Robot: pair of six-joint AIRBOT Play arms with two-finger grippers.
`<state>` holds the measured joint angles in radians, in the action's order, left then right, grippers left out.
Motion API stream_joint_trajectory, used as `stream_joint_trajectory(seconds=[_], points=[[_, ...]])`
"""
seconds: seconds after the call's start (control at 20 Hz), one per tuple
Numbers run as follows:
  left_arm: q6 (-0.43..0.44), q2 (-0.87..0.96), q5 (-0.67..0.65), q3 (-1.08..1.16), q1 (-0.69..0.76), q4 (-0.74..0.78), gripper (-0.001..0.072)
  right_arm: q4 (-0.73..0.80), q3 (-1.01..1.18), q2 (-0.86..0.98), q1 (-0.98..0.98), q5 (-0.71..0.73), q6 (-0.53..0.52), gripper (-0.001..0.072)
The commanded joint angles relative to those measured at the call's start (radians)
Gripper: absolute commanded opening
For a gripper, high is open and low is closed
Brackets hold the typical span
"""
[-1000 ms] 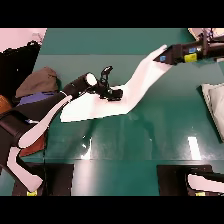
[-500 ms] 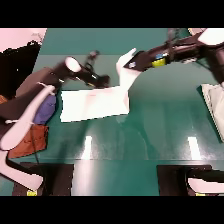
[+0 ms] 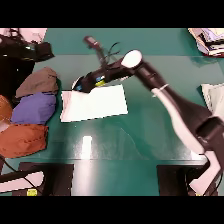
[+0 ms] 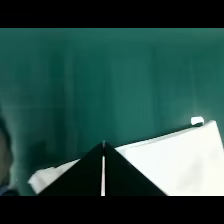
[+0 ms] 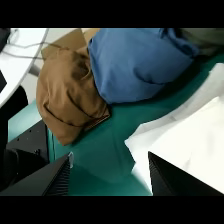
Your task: Fold the shirts.
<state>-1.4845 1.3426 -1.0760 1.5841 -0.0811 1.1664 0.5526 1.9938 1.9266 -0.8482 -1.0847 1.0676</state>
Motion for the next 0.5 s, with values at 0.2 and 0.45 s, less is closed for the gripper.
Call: stream_joint_trajectory(seconds=[0.2, 0.45], points=[[0.001, -0.032, -0.099, 0.001, -0.047, 0.006, 0.0021, 0.132, -0.101, -0.004, 0.089, -0.150, 0.026, 0.0426], [0.001, -0.032, -0.118, 0.001, -0.047, 0.002, 0.0022, 0.217, -0.425, -0.167, 0.359, -0.179, 0.079, 0.0426]])
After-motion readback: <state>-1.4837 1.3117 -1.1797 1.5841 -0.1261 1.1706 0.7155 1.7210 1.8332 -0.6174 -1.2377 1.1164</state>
